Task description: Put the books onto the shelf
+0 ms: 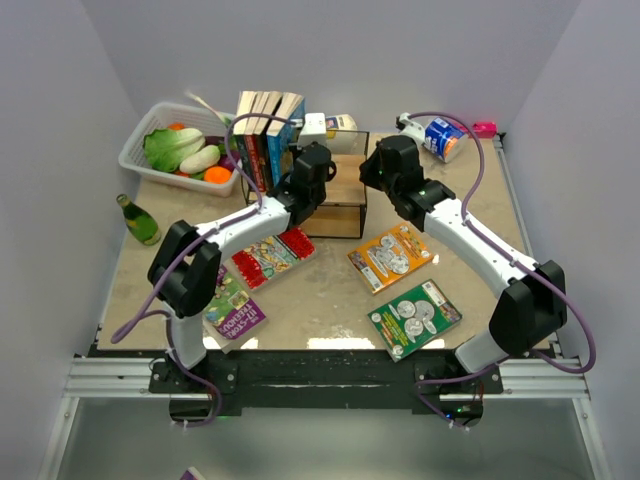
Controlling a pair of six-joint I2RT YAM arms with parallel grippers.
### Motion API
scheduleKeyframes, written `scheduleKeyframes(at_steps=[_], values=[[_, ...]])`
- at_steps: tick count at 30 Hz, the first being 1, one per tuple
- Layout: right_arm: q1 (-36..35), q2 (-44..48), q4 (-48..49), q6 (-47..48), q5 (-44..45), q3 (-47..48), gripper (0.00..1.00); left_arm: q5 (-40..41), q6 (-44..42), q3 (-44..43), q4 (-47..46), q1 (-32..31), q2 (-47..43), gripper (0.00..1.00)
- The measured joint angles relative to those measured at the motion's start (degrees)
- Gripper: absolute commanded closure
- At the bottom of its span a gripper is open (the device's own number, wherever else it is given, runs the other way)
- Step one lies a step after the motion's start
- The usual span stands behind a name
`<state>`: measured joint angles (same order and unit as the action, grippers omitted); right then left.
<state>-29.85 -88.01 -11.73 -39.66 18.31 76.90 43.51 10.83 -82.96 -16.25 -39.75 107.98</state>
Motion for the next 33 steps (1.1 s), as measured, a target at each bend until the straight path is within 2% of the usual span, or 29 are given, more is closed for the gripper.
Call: scheduleKeyframes(at_steps=[17,33], values=[[0.0,0.0,0.0,0.0,0.0,0.0,0.96,7.3,5.1,-3.2,7.2,2.1,1.7,1.0],[0.0,0.0,0.2,0.0,0.0,-0.1,0.96,8.4,8.5,-3.4,10.9,3.1,2.1,1.0]])
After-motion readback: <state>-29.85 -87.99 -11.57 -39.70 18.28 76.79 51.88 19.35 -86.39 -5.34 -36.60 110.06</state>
